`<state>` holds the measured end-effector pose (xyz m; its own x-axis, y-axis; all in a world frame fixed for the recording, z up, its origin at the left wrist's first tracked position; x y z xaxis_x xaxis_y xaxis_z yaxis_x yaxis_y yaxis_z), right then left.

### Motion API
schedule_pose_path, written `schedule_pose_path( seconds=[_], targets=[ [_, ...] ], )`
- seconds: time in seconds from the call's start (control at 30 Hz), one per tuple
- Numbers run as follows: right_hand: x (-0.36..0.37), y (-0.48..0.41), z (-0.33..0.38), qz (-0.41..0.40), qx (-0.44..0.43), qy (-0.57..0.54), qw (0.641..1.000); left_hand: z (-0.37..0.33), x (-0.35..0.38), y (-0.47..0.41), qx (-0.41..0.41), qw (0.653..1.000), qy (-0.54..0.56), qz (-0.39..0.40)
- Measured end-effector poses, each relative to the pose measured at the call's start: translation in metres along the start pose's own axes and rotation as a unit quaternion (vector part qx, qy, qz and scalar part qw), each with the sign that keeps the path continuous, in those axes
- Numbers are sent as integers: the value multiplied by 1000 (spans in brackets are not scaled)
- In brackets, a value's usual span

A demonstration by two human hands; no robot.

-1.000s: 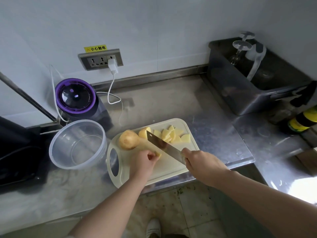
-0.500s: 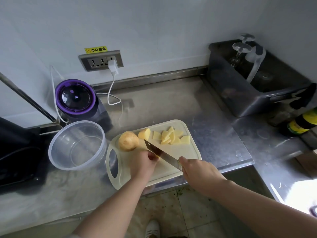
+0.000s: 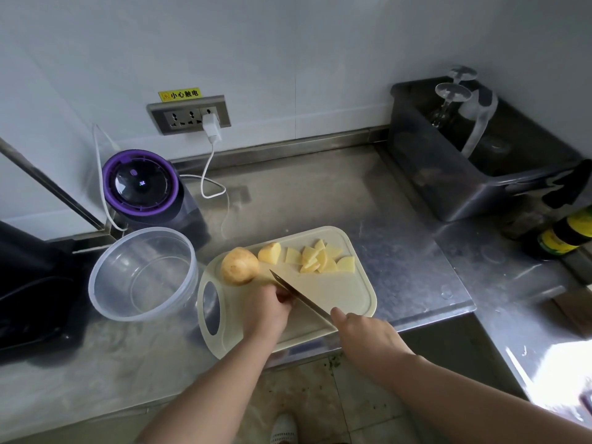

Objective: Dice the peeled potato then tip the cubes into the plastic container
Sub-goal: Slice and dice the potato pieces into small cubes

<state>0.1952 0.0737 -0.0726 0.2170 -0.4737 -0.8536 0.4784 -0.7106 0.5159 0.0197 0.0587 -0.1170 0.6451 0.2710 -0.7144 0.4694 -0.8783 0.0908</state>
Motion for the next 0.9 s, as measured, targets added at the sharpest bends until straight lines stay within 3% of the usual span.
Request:
schedule_pose_path(
  seconds=[0.3,0.47,0.6,0.73,0.9],
  targets=[
    [-1,12,-20,16,0,43,999,-1,0,2,-3,1000,12,15],
    [-41,19,-37,18,-29,65,997,-7,-1,1,10,998,0,56],
    [-81,20,-44,-9,-32,57,998,-20,-4,-7,69,990,-68,99],
    [-100,17,-50,-37,-5,29,999,-36,5,-14,154,960,-149,180],
    [-91,16,-52,-24,16,-8,1000,-39,5,-18,164,949,-193,188]
  ],
)
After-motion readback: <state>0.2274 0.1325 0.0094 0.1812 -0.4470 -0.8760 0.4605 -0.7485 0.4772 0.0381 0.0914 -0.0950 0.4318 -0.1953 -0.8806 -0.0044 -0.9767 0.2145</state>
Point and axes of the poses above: each hand's wrist, its own y-axis away from the middle knuckle, its own x-axis out of the palm, z = x × y, the point moved 10 cm from there along -y, towards the middle knuckle, and after that the axes turned 11 degrees about x, right-handed, at the moved point
